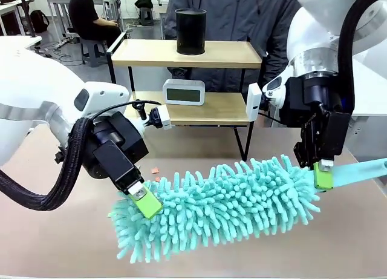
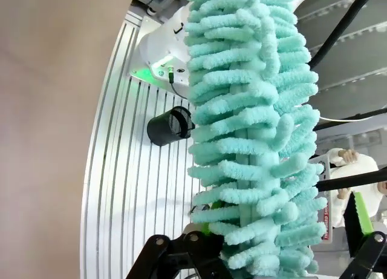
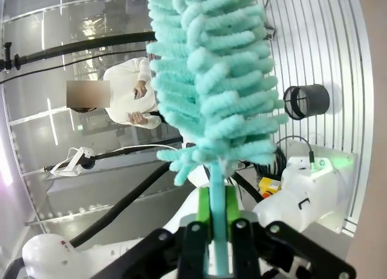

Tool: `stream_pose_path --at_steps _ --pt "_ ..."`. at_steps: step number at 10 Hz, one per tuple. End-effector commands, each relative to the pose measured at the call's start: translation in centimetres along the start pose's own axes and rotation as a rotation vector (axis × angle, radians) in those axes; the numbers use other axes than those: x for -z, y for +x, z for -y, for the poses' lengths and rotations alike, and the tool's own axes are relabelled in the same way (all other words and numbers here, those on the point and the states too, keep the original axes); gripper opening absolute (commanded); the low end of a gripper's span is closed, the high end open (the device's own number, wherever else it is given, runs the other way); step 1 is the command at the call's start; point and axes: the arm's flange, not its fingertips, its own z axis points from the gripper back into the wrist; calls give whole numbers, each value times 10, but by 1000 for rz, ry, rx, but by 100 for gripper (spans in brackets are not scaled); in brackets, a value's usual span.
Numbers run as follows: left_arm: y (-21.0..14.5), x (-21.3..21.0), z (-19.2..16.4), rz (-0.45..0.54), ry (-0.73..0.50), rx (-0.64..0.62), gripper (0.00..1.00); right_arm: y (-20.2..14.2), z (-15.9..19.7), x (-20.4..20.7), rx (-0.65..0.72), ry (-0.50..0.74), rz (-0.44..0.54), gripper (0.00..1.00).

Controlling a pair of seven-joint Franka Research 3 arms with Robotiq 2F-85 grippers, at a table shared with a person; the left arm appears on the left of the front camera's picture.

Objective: Clean the shelf.
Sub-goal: Hand the Duster back to the human.

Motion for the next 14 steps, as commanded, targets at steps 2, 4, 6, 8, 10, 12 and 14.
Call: stream_pose_path --at_steps 2,4,6,8,10,12,14 --pt "-4 5 1 1 6 30 0 -2 -2 -4 -42 10 12 12" --pt "-6 8 -2 -11 18 19 24 -4 -2 -4 -45 12 13 12" --pt "-6 9 -3 -19 22 20 0 -4 -2 -4 -48 10 15 12" --pt "-6 11 -3 -28 29 20 0 -5 -1 -3 -45 15 16 12" --pt "-5 10 -3 -23 35 21 0 -5 -1 -3 -41 11 8 12" --pt "-6 9 -2 -29 43 26 0 -7 -2 -3 -48 14 25 63" --pt "-7 8 -2 -41 55 29 0 -22 -4 -9 -66 4 112 100"
